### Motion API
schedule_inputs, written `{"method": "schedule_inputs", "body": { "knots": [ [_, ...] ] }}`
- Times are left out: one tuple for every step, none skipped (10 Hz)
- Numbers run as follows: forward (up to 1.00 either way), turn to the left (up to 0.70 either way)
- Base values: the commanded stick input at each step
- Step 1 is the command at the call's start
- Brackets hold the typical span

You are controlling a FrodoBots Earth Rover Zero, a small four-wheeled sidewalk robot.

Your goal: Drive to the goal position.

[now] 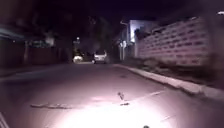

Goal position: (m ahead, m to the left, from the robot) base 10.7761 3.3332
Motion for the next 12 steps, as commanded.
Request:
{"method": "schedule_inputs", "body": {
  "knots": [
    [0.70,0.04],
    [0.70,0.22],
    [0.70,0.33],
    [0.70,0.11],
    [0.70,0.00],
    [0.70,0.00],
    [0.70,0.00],
    [0.70,0.00],
    [0.70,0.00],
    [0.70,0.00],
    [0.70,0.26],
    [0.70,0.35]
  ]
}}
